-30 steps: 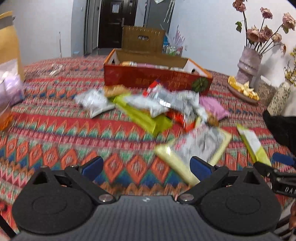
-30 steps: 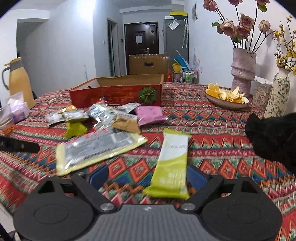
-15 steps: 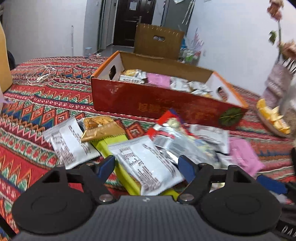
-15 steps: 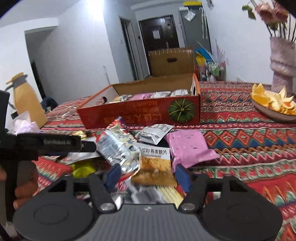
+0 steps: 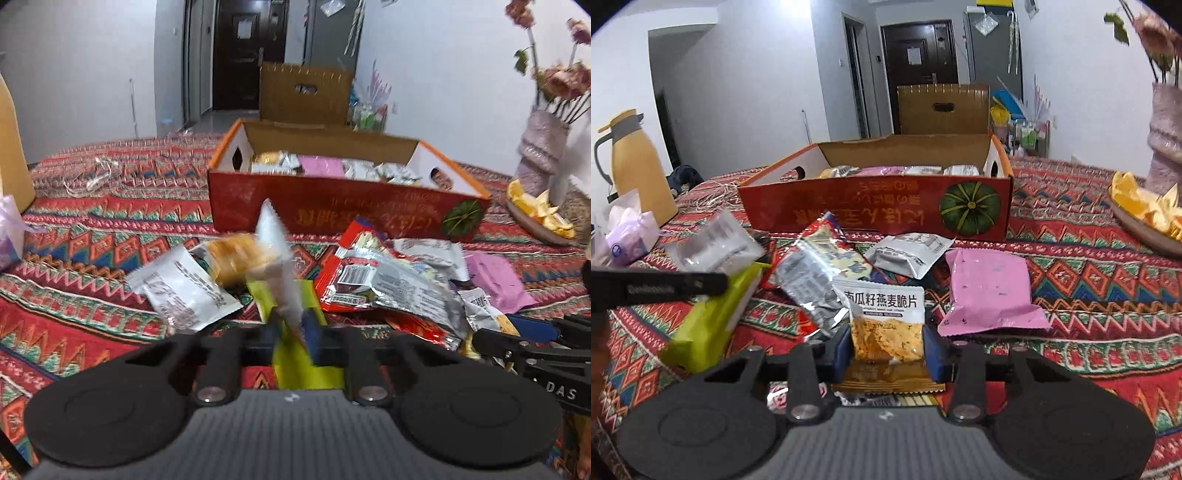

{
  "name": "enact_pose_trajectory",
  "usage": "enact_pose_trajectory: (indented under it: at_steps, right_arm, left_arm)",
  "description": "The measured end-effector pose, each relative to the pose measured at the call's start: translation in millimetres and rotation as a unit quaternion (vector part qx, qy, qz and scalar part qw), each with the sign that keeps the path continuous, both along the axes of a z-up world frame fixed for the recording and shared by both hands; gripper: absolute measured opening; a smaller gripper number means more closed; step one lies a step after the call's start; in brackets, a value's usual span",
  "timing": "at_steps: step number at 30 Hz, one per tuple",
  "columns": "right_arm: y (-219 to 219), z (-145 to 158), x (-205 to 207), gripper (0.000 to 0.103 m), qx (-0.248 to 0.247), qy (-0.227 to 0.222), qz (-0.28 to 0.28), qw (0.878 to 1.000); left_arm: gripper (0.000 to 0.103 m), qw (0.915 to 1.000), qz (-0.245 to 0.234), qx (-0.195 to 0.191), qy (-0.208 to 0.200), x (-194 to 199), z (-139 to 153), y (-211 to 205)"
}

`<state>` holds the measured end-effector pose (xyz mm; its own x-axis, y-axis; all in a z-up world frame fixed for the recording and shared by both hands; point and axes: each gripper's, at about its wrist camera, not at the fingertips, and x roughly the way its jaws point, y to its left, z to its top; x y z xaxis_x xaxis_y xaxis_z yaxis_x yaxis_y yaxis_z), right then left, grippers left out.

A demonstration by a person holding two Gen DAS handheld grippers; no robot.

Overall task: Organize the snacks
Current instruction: 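Grasp a pumpkin-seed cracker bag with the right tool while the left tool grasps a small yellow packet, then carry both held packets into the cardboard box and open both tools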

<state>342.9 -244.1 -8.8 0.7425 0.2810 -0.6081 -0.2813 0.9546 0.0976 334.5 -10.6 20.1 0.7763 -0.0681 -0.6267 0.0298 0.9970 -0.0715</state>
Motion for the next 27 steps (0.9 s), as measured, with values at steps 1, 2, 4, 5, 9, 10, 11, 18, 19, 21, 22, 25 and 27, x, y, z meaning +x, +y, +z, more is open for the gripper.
enact_pose_trajectory:
  at_steps: [1, 2, 4, 5, 9, 10, 11, 18, 19, 21, 22, 25, 27]
  right_arm:
    - [1, 3, -5, 0.04, -0.002, -0.006, 0.001, 1.0]
    - [0, 7, -11, 0.04, 0.0, -0.012, 0.0, 1.0]
    - [-1, 15, -23, 0.04, 0.006, -0.024, -0.003, 1.0]
    - [-1, 19, -31, 0.04, 0.006, -0.031, -0.004, 0.999]
    - [-1, 33, -58, 0.04, 0.004, -0.051, -0.004, 0.999]
    - [-1, 36, -67, 0.04, 0.002, -0.054, -0.004, 0.999]
    - [-1, 39, -75, 0.04, -0.001, -0.058, -0.004, 0.998]
    - [0, 47, -114, 0.04, -0.005, -0.066, -0.004, 0.998]
    - [0, 48, -116, 0.04, -0.006, -0.067, -0.004, 0.998]
    - [2, 49, -120, 0.04, -0.006, -0.069, -0.002, 0.998]
    - [3, 50, -121, 0.04, -0.006, -0.071, 0.0, 0.997]
    - [6, 52, -118, 0.04, -0.004, -0.074, 0.003, 0.997]
    - [10, 54, -114, 0.04, -0.004, -0.077, 0.003, 0.997]
  left_arm:
    - [0.011, 0.9999, -0.003, -0.01, -0.004, -7, 3, 3]
    - [0.01, 0.9999, -0.005, -0.015, -0.005, -12, 5, 5]
    - [0.01, 0.9998, -0.005, -0.018, -0.011, -25, 9, 7]
    - [0.01, 0.9997, -0.007, -0.019, -0.015, -32, 11, 7]
    - [0.01, 0.9989, -0.018, -0.029, -0.031, -63, 21, 10]
    - [0.01, 0.9987, -0.021, -0.03, -0.034, -71, 23, 10]
    - [0.009, 0.9986, -0.024, -0.032, -0.036, -78, 25, 10]
    - [0.01, 0.9977, -0.032, -0.041, -0.043, -110, 29, 14]
    - [0.01, 0.9976, -0.032, -0.042, -0.045, -112, 30, 15]
    - [0.01, 0.9973, -0.03, -0.045, -0.05, -115, 32, 17]
    - [0.01, 0.9972, -0.029, -0.047, -0.051, -115, 32, 18]
    - [0.01, 0.9971, -0.026, -0.05, -0.05, -110, 32, 21]
    - [0.01, 0.997, -0.027, -0.052, -0.05, -103, 34, 22]
